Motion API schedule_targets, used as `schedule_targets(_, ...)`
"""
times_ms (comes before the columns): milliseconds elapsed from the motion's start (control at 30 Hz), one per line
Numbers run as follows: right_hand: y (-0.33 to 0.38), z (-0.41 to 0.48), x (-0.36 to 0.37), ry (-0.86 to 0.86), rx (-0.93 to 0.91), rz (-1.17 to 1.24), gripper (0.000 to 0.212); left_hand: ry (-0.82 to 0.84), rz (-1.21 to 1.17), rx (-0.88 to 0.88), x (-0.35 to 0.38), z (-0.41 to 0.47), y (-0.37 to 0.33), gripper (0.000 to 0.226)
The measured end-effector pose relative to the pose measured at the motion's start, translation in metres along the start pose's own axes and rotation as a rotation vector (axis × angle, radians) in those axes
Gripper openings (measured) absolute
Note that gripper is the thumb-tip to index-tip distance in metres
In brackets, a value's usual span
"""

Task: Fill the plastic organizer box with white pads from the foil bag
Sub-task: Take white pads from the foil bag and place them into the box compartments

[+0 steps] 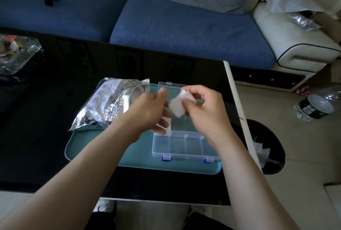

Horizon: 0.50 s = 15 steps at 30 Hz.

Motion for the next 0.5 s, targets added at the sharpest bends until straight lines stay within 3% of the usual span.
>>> schedule_targets(100, -0.021, -0.002, 0.001, 0.012, 0.080, -0.053, 0.036, -0.294, 0.410, 0.168, -0.025, 0.001, -0.004, 0.017)
schedule_targets(167, -0.034, -0.005, 0.004, 0.009, 0.136, -0.086, 0.039, -0.302, 0.559, 0.191, -0.024, 0.005, 0.002, 0.007)
schedule_targets(333, -0.053, -0.011, 0.020, -0.021, 0.210, -0.095, 0.034, -0.200, 0.671, 0.137, -0.012, 0.013, 0.017, 0.035)
schedule_targets(500, -0.054, -0.009, 0.038, 0.021, 0.183, -0.207, 0.029, -0.143, 0.650, 0.123, -0.009, 0.022, 0.028, 0.042)
Point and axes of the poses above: each hand's wrist, its own z-axis towards the middle knuckle, its own x-axis out of the palm, y = z × x, the point moved 10 cm from there along z, towards the middle knuckle, and after that the axes turned 12 degrees about -x, right-handed, at the moved point
